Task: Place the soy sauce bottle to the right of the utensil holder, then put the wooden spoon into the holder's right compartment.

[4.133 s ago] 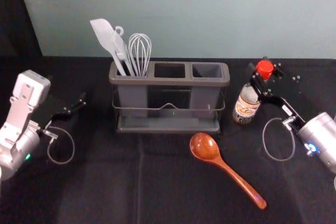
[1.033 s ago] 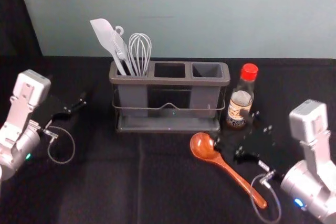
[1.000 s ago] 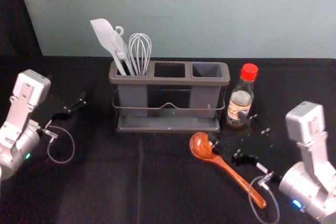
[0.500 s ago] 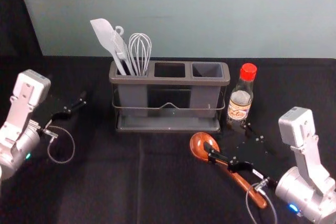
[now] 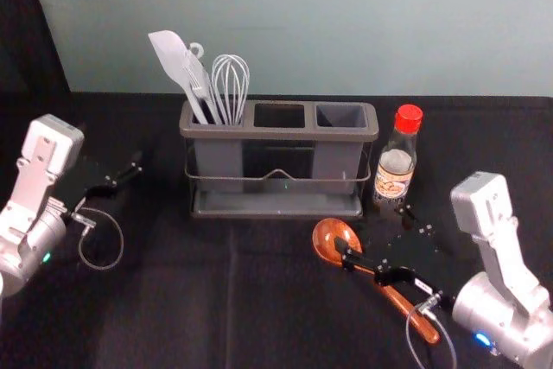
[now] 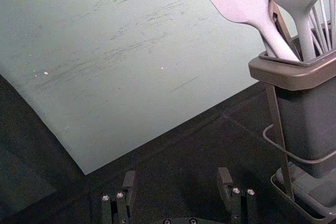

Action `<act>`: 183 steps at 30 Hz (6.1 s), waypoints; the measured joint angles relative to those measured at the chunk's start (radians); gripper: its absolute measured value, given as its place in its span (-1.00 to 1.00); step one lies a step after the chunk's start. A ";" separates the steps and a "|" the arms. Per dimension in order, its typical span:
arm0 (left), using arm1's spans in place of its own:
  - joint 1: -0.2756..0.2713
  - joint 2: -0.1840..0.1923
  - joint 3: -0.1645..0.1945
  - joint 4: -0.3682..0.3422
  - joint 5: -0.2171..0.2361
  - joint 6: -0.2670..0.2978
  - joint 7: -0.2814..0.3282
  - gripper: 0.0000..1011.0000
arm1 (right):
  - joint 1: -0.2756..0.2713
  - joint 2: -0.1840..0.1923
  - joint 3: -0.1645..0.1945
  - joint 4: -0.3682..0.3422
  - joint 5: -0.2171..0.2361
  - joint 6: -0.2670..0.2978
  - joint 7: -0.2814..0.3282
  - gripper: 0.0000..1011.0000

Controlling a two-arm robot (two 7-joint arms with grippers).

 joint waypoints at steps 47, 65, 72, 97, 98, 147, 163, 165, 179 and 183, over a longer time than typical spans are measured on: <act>0.000 0.000 0.000 0.000 0.000 0.000 0.000 0.98 | 0.398 -0.069 -0.197 0.087 -0.154 0.805 0.100 0.99; 0.000 0.000 0.000 0.000 0.000 0.000 0.000 0.98 | 0.420 -0.092 -0.200 0.140 -0.192 0.797 0.134 0.99; 0.000 0.000 0.000 0.000 0.000 0.000 0.000 0.98 | 0.420 -0.099 -0.198 0.153 -0.207 0.788 0.144 0.99; 0.000 0.000 0.000 0.000 0.000 0.000 0.000 0.98 | 0.367 -0.085 -0.152 0.050 -0.218 0.786 0.172 0.65; 0.000 0.000 0.000 0.000 0.000 0.000 0.000 0.98 | 0.356 -0.080 -0.142 0.028 -0.213 0.786 0.172 0.65; 0.000 0.000 0.000 0.000 0.000 0.000 0.000 0.98 | -0.032 -0.090 0.163 -0.207 -0.003 -0.114 0.028 0.65; 0.000 0.000 0.000 0.000 0.000 0.000 0.000 0.98 | -0.031 -0.091 0.163 -0.206 -0.004 -0.115 0.031 0.65; 0.000 0.000 0.000 0.000 0.000 0.000 0.000 0.98 | -0.031 -0.091 0.163 -0.206 -0.004 -0.115 0.032 0.65; 0.000 0.000 0.000 0.000 0.000 0.000 0.000 0.98 | 0.045 -0.068 0.138 -0.176 0.001 -0.114 0.040 0.65; 0.000 0.000 0.000 0.000 0.000 0.000 0.000 0.98 | 0.135 -0.074 0.108 -0.136 0.011 -0.123 0.049 0.65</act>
